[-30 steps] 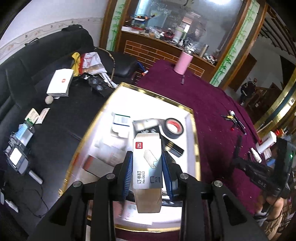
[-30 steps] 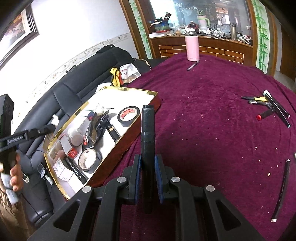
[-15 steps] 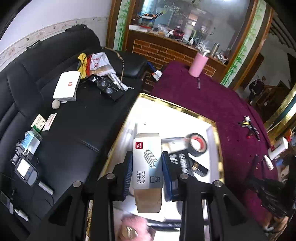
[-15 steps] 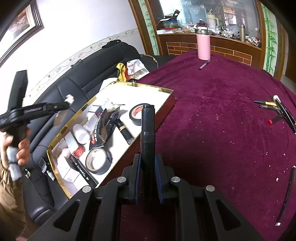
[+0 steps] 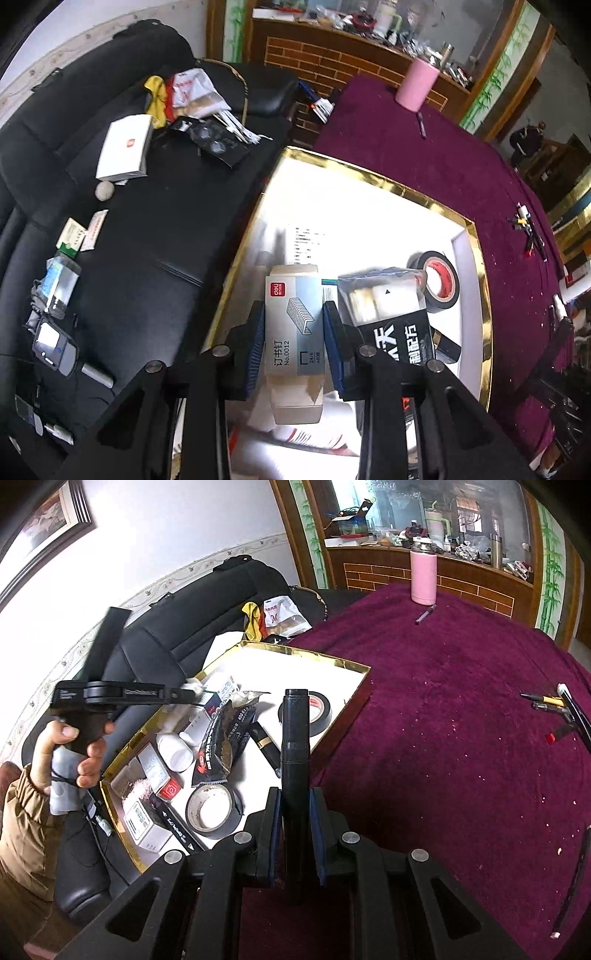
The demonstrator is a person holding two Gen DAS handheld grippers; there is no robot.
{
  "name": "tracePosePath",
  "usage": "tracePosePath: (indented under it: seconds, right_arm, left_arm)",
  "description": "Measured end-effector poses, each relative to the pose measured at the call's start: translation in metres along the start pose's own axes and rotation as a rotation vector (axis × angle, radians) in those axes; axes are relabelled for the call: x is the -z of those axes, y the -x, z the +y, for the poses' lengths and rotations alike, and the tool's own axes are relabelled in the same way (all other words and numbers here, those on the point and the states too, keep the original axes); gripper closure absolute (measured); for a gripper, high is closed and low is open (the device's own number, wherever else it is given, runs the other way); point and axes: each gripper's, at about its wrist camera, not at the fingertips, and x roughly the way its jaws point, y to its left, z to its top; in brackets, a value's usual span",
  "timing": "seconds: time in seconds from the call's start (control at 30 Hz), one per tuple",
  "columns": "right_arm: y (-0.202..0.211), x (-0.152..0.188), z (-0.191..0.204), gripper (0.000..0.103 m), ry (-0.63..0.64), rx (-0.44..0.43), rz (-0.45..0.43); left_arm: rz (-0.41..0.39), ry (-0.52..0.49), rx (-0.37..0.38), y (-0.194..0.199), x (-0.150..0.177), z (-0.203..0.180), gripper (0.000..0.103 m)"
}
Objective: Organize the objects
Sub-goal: 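Lower the staple box into the tray with the left tool while the right tool lowers the black marker there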
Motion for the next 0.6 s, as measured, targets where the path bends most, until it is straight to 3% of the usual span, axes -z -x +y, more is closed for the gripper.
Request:
tracePosePath:
  seconds: [0.37,0.6]
  right_arm:
    - [-0.014,-0.01,0.008,0.087,-0.014,-0.027,0.006]
    - [-0.031,-0.023,0.016,0.086,-0.064,-0.106,0.009]
  left_arm:
    - [0.016,-0.023,0.074,-0.028,-0.03,-0.021,0.074]
    - [-0.027,-0.049,0.059,-0.016,-0.037,-0.028,0.074]
